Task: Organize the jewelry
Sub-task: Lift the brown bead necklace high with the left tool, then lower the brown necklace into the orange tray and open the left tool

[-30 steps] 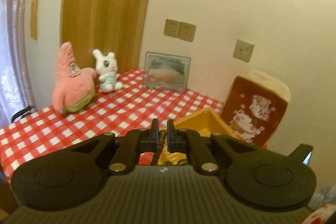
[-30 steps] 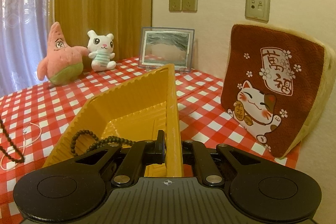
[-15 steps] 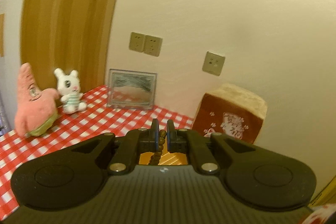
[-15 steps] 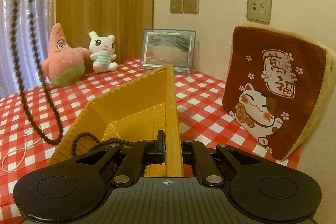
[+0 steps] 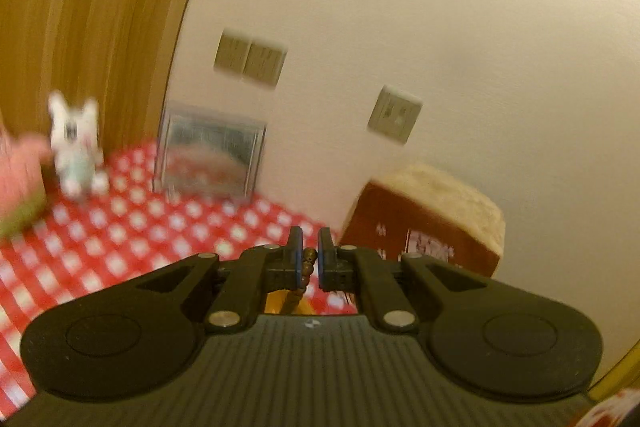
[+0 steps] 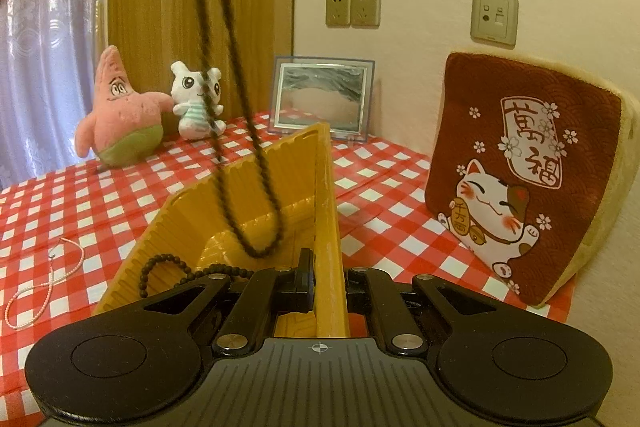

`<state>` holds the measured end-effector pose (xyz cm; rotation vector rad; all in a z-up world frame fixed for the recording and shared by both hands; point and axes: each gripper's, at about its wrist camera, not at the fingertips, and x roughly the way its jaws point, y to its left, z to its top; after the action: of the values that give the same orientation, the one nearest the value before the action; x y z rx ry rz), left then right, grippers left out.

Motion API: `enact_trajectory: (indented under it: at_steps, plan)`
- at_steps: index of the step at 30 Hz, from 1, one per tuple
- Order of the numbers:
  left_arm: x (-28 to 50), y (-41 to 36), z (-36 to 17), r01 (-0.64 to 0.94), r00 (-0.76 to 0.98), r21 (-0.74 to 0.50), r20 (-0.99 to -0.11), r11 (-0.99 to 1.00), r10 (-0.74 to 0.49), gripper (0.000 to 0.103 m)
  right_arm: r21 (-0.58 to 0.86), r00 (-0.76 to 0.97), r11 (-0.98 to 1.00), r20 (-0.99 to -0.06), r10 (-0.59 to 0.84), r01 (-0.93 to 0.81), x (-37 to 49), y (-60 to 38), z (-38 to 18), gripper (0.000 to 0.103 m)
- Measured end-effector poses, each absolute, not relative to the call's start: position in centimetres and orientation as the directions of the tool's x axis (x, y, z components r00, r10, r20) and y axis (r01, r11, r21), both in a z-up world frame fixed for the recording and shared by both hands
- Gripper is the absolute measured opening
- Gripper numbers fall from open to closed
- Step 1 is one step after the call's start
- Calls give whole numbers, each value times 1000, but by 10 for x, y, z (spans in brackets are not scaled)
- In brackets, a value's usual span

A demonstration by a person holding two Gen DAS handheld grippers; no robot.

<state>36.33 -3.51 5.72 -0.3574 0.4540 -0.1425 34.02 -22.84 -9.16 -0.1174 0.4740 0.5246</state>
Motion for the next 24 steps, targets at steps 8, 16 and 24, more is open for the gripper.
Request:
enact_trajectory:
  at_steps: [8, 16, 24]
  plan:
    - [366, -38, -38, -31, 754, -542, -565, 840, -336, 6, 21, 760, 864, -467, 453, -502, 341, -229, -92, 6]
    - [357, -36, -85, -110, 679, -587, -634, 802, -370, 7, 30, 757, 868, -475, 448, -495, 341, -232, -94, 6]
    - [343, -39, -96, -125, 635, -536, -690, 835, -347, 20, 27, 757, 867, -475, 448, -497, 339, -232, -94, 6]
